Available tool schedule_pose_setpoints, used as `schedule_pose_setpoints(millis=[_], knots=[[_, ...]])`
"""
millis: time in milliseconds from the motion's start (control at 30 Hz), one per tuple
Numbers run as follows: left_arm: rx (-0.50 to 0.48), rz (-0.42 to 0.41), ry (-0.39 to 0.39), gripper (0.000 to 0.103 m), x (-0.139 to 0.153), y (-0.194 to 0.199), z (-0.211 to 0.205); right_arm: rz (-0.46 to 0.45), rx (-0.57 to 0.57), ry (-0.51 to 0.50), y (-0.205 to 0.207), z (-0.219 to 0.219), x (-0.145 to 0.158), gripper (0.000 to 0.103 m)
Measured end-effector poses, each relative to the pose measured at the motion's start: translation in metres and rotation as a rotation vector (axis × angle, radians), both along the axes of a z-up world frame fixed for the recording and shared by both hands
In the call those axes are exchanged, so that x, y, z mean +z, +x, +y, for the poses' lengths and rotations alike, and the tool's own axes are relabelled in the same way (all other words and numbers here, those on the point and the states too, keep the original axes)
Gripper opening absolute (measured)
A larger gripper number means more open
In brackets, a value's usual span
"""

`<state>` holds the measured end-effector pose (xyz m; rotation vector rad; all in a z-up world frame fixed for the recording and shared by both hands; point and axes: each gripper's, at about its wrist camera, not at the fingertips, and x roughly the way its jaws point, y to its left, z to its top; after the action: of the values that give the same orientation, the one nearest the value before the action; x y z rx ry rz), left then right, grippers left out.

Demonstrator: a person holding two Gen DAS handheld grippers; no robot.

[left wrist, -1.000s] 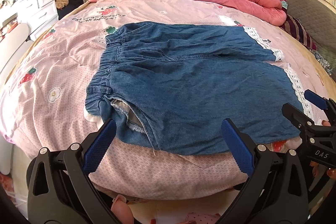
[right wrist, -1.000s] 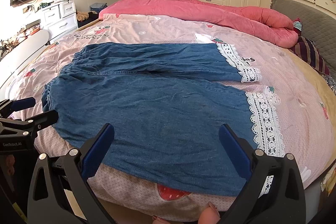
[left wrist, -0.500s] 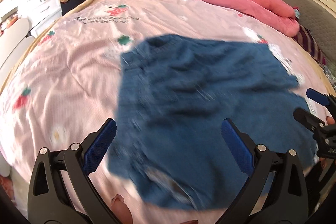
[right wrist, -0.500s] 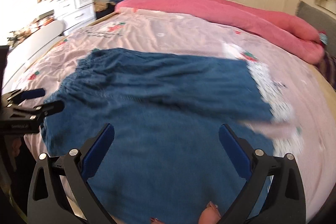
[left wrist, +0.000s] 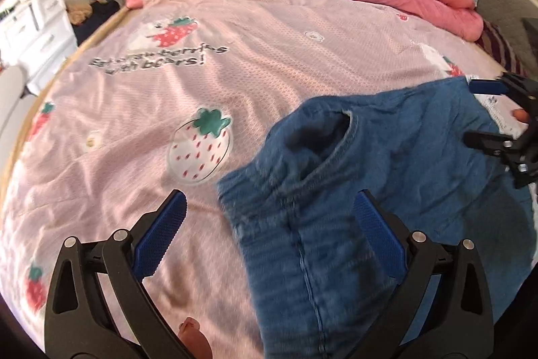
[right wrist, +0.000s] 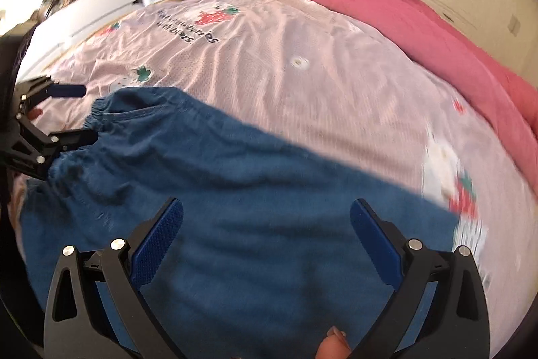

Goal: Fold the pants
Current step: 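Grasp the denim waistband with the left gripper while the right gripper grasps the other waistband edge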

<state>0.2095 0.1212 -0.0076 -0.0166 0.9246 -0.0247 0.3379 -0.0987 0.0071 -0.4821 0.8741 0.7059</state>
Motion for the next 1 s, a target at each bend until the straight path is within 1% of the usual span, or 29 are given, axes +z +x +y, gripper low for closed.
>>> schedule_pose_setpoints(millis=[33, 100, 167, 200, 233, 267, 367, 400, 433, 467, 500, 533, 567, 600, 633, 667, 700, 733, 867, 1000], knots=[[-0.012, -0.002, -0.015, 0.090, -0.001, 0.004, 0.001, -0.003, 0.015, -0.011, 0.009, 0.004, -0.001, 0.099], [-0.033, -0.004, -0.020, 0.079, -0.003, 0.011, 0.001, 0.023, 0.048, -0.039, 0.028, 0.013, -0.008, 0.099], [-0.054, -0.006, -0.007, 0.066, -0.005, 0.018, -0.001, 0.034, 0.071, -0.074, 0.042, 0.022, -0.016, 0.099], [-0.066, -0.002, -0.006, 0.061, -0.007, 0.022, -0.002, 0.039, 0.085, -0.086, 0.047, 0.025, -0.019, 0.099], [-0.077, 0.006, -0.010, 0.053, -0.009, 0.026, -0.002, 0.037, 0.094, -0.093, 0.052, 0.029, -0.022, 0.099], [-0.089, 0.016, -0.013, 0.047, -0.011, 0.029, -0.002, 0.049, 0.104, -0.096, 0.056, 0.031, -0.024, 0.098], [-0.114, 0.043, -0.023, 0.035, -0.020, 0.037, -0.002, 0.052, 0.126, -0.074, 0.063, 0.037, -0.025, 0.096], [-0.120, 0.048, -0.032, 0.032, -0.022, 0.040, 0.000, 0.052, 0.137, -0.067, 0.065, 0.040, -0.025, 0.092], [-0.122, 0.050, -0.047, 0.026, -0.024, 0.041, 0.002, 0.051, 0.151, -0.065, 0.064, 0.043, -0.025, 0.079], [-0.125, 0.050, -0.068, 0.021, -0.025, 0.043, 0.005, 0.050, 0.167, -0.064, 0.063, 0.045, -0.025, 0.076], [-0.135, 0.047, -0.090, 0.019, -0.025, 0.043, 0.007, 0.046, 0.187, -0.077, 0.062, 0.050, -0.026, 0.074], [-0.143, 0.047, -0.099, 0.013, -0.026, 0.042, 0.008, 0.044, 0.202, -0.096, 0.062, 0.055, -0.029, 0.073], [-0.149, 0.047, -0.111, 0.011, -0.026, 0.042, 0.009, 0.044, 0.214, -0.113, 0.062, 0.059, -0.032, 0.071], [-0.150, 0.043, -0.109, 0.010, -0.024, 0.041, 0.008, 0.057, 0.227, -0.125, 0.062, 0.062, -0.035, 0.056], [-0.151, 0.037, -0.111, 0.008, -0.023, 0.041, 0.008, 0.075, 0.237, -0.130, 0.063, 0.065, -0.038, 0.031], [-0.153, 0.027, -0.119, 0.007, -0.020, 0.038, 0.008, 0.095, 0.243, -0.130, 0.063, 0.067, -0.040, 0.021], [-0.156, 0.019, -0.118, 0.007, -0.017, 0.037, 0.007, 0.095, 0.250, -0.124, 0.060, 0.067, -0.039, 0.011], [-0.158, 0.011, -0.116, 0.007, -0.015, 0.036, 0.006, 0.081, 0.260, -0.119, 0.056, 0.067, -0.037, 0.005], [-0.169, -0.022, -0.119, 0.006, -0.003, 0.027, 0.003, 0.053, 0.241, -0.052, 0.043, 0.054, -0.023, 0.003], [-0.181, -0.070, -0.133, 0.006, 0.012, 0.009, 0.001, 0.003, 0.243, 0.020, 0.012, 0.036, 0.004, 0.003]])
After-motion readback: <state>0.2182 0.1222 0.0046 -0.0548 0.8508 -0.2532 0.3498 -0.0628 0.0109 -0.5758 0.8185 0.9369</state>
